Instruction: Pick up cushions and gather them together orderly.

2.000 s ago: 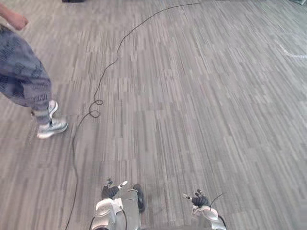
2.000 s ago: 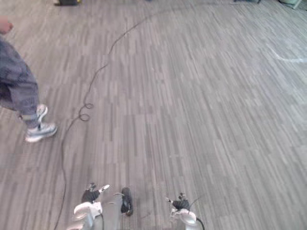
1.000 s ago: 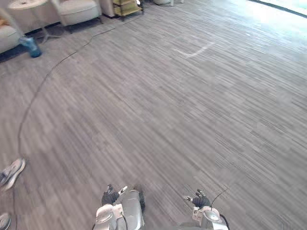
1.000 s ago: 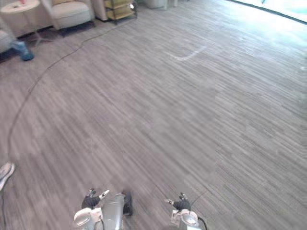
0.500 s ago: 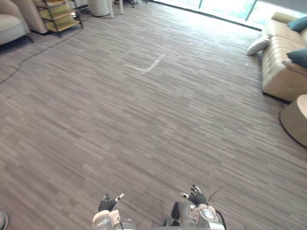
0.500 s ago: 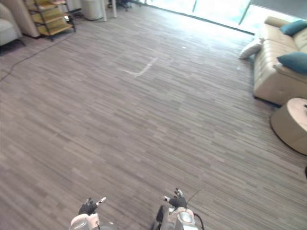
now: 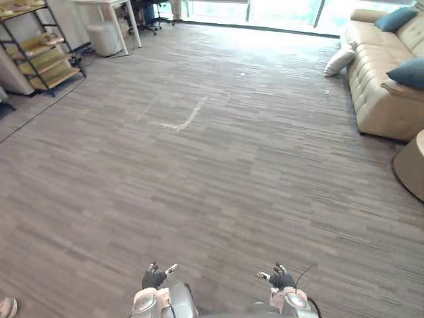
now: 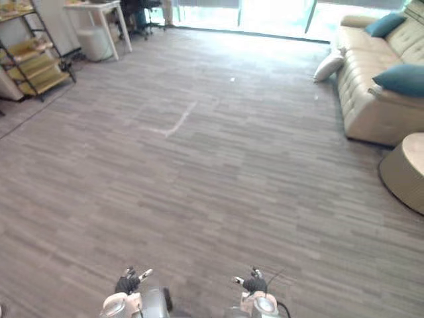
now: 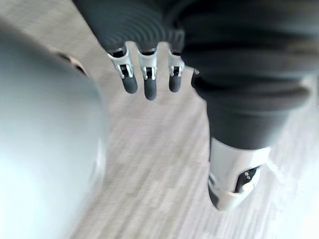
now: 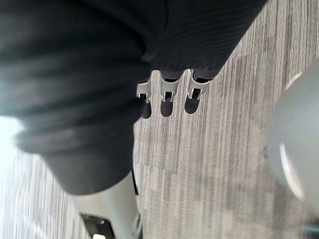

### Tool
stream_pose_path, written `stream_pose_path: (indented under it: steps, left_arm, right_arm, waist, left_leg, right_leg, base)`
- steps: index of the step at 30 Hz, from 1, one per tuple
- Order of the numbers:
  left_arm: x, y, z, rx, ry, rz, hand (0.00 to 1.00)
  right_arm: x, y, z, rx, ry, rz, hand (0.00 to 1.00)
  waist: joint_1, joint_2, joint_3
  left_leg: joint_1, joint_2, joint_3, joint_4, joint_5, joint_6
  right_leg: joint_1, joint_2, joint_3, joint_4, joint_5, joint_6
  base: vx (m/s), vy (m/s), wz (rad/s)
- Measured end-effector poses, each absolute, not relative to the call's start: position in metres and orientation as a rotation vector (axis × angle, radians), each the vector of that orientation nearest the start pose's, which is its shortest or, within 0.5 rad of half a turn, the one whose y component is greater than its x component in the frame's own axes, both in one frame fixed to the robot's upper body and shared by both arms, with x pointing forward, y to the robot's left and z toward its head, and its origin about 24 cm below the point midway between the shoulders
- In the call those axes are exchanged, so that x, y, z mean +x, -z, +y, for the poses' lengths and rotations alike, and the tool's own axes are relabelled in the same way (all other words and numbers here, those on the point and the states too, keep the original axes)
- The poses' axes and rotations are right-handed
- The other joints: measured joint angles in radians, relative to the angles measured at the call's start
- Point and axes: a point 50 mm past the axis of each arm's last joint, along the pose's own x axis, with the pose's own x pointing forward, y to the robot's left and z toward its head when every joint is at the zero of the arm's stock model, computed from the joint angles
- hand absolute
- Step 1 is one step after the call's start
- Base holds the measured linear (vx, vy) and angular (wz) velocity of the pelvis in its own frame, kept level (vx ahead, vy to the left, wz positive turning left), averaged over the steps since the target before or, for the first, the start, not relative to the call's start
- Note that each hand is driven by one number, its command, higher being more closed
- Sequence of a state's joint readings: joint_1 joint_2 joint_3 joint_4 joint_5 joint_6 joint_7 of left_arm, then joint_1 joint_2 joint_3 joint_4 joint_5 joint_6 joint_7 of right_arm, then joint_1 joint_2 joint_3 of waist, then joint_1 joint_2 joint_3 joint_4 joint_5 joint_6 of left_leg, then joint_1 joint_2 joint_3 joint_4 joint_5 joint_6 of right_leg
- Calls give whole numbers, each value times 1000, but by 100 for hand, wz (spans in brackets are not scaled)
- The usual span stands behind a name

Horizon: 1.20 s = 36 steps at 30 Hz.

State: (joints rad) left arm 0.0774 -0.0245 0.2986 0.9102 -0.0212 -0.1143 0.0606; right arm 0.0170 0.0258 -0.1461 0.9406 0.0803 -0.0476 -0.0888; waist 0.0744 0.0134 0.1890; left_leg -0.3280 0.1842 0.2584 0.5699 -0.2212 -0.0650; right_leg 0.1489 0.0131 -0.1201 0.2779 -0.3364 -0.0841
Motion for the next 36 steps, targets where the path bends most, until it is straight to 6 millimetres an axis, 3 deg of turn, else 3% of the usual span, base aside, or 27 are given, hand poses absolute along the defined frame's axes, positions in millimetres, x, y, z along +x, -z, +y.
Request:
stream_pose_path:
  steps: [1, 3, 4, 5, 6, 8, 9, 11, 12, 14, 15, 17, 18, 19, 21, 22, 23, 24, 25, 26, 27, 29, 31, 33, 34, 35, 36]
  left_arm:
    - [126, 143, 193, -134, -372, 857, 0]
    - [127, 142, 194, -141, -378, 845, 0]
    - [125, 141, 200, -129, -387, 847, 0]
    - [126, 141, 205, -117, -391, 845, 0]
    - [126, 140, 207, -110, -392, 846, 0]
    - [124, 142, 211, -98, -394, 867, 0]
    - [121, 145, 212, -83, -389, 899, 0]
    - [118, 148, 209, -61, -360, 929, 0]
    - [124, 148, 200, -50, -314, 925, 0]
    - [129, 148, 194, -58, -293, 928, 0]
    - [129, 149, 190, -59, -279, 935, 0]
    - [128, 150, 182, -56, -249, 938, 0]
    - [127, 151, 178, -58, -238, 944, 0]
    - [128, 152, 170, -70, -224, 947, 0]
    - [126, 153, 159, -95, -209, 954, 0]
    - [126, 153, 157, -99, -207, 958, 0]
    - [129, 152, 158, -102, -210, 947, 0]
    - [130, 151, 160, -106, -220, 941, 0]
    - [131, 150, 165, -109, -247, 929, 0]
    - [132, 149, 168, -107, -256, 919, 0]
    - [136, 146, 174, -95, -266, 894, 0]
    - [142, 140, 181, -84, -277, 848, 0]
    - [147, 137, 180, -92, -282, 821, 0]
    - [150, 135, 179, -105, -288, 799, 0]
    - [147, 135, 178, -113, -300, 800, 0]
    - [142, 136, 186, -99, -315, 811, 0]
    - [138, 137, 194, -83, -328, 823, 0]
  right_arm:
    - [143, 145, -164, 124, 250, 916, 0]
    - [139, 148, -162, 127, 244, 945, 0]
    - [133, 152, -153, 144, 235, 974, 0]
    - [127, 153, -150, 151, 231, 989, 0]
    - [125, 154, -151, 152, 236, 993, 0]
    - [124, 154, -152, 143, 238, 992, 0]
    - [127, 152, -155, 133, 240, 972, 0]
    - [132, 149, -157, 117, 231, 938, 0]
    - [137, 145, -162, 110, 238, 900, 0]
    - [144, 140, -166, 113, 254, 864, 0]
    - [146, 139, -170, 112, 265, 856, 0]
    - [145, 139, -175, 104, 277, 857, 0]
    - [143, 140, -178, 95, 280, 865, 0]
    - [143, 139, -184, 70, 278, 868, 0]
    - [142, 138, -198, 25, 288, 872, 0]
    - [143, 137, -202, 19, 295, 867, 0]
    - [146, 135, -204, 14, 298, 858, 0]
    - [147, 135, -206, 9, 301, 858, 0]
    - [145, 137, -205, 9, 301, 877, 0]
    - [144, 139, -202, 15, 299, 889, 0]
    - [141, 142, -195, 33, 292, 907, 0]
    - [138, 144, -187, 60, 282, 920, 0]
    - [140, 144, -181, 74, 276, 919, 0]
    - [141, 144, -176, 84, 269, 922, 0]
    - [141, 146, -170, 79, 245, 931, 0]
    - [139, 148, -162, 87, 228, 950, 0]
    - [135, 149, -154, 103, 216, 961, 0]
  waist:
    - [10, 0, -1]
    - [30, -18, -11]
    - [35, -54, -42]
    - [29, -77, -49]
    - [30, -90, -47]
    - [25, -107, -39]
    - [0, -105, -32]
    - [-22, -95, -27]
    - [-25, -72, -27]
    - [-35, -67, -17]
    - [-45, -60, -13]
    - [-65, -60, -12]
    - [-76, -68, -9]
    - [-86, -52, -14]
    - [-86, 14, -23]
    - [-86, 30, -24]
    - [-85, 56, -11]
    - [-80, 69, 3]
    - [-73, 74, 13]
    - [-71, 70, 15]
    - [-67, 26, 28]
    - [-52, -1, 17]
    - [-29, 4, 21]
    - [-8, 10, 23]
    - [0, 11, 19]
    - [19, -11, 7]
    - [21, -30, -12]
  left_leg:
    - [-8, -31, -24, -159, 48, -20]
    - [-6, -45, -25, -207, 173, -12]
    - [-2, -72, -7, -156, 165, 38]
    - [6, -70, 24, -91, 111, 68]
    - [34, -75, 41, -63, 71, 77]
    - [160, -106, 65, -103, -1, 85]
    - [265, -133, 65, -145, -45, 83]
    - [380, -141, 62, -200, -64, 100]
    - [485, -134, 57, -288, -87, 86]
    - [586, -132, 56, -358, -99, 77]
    - [640, -125, 55, -388, -99, 77]
    - [709, -130, 23, -421, -107, 89]
    - [756, -142, -21, -432, -115, 95]
    - [784, -131, -59, -417, -114, 95]
    - [729, -72, -111, -239, -102, 75]
    - [640, -43, -145, -52, -60, 8]
    - [528, -3, -180, 193, 61, -66]
    - [453, 38, -180, 353, 92, -97]
    - [370, 92, -147, 529, 57, -77]
    - [346, 104, -128, 566, 38, -70]
    - [266, 104, -89, 577, -5, -40]
    - [111, 94, -3, 409, -48, 10]
    - [42, 64, 42, 192, -51, 15]
    - [-10, 20, 29, -18, -4, 7]
    - [-25, -9, 20, -176, 49, -4]
    - [-24, -33, 1, -151, 148, 23]
    - [-19, -61, 2, -139, 158, 33]
  right_leg:
    - [24, -10, 35, -7, -25, 26]
    - [59, -33, 95, -13, -68, 46]
    - [80, -61, 152, -9, -67, 48]
    - [64, -92, 176, 58, -37, 100]
    - [35, -101, 198, 163, -7, 124]
    - [-112, -125, 215, 546, 182, 184]
    - [-215, -143, 193, 794, 240, 207]
    - [-292, -144, 140, 890, 188, 194]
    - [-408, -140, 52, 861, 135, 172]
    - [-523, -151, -48, 688, 99, 143]
    - [-538, -148, -102, 523, 104, 125]
    - [-536, -133, -116, 252, 176, 109]
    - [-534, -133, -80, 195, 267, 92]
    - [-536, -129, -68, 279, 267, 55]
    - [-531, -111, -99, 372, 150, 33]
    - [-521, -92, -107, 386, 103, 28]
    - [-476, -61, -112, 370, 72, 18]
    - [-427, -26, -111, 342, 59, 9]
    - [-331, 9, -111, 288, 45, -5]
    - [-286, 11, -110, 267, 39, -9]
    - [-169, 10, -106, 186, 29, -11]
    - [-40, 10, -88, 49, 31, -8]
    - [34, 6, -54, -6, 27, 9]
    - [95, -3, -14, -47, 13, 28]
    - [133, -8, 21, -75, -20, 50]
    - [162, -32, 67, -80, -57, 59]
    - [166, -54, 103, -54, -56, 55]
  base:
    - [659, 241, -86]
    - [808, 336, -98]
    - [936, 372, -99]
    - [781, 296, -82]
    - [728, 328, -64]
    - [718, 311, -47]
    - [616, 203, -14]
    - [651, 122, 6]
    - [805, 111, 9]
    - [759, 37, 17]
    - [605, -48, 33]
    - [641, -137, 57]
    - [846, -226, 75]
    - [744, -218, 61]
    - [715, -252, 26]
    - [685, -260, 4]
    - [669, -219, -12]
    - [658, -166, -35]
    - [518, -112, -39]
    - [642, -128, -24]
    - [591, -124, -4]
    - [740, -97, -15]
    - [618, 42, -50]
    - [566, 142, -69]
    - [580, 239, -100]
    - [742, 325, -108]
    - [677, 307, -80]
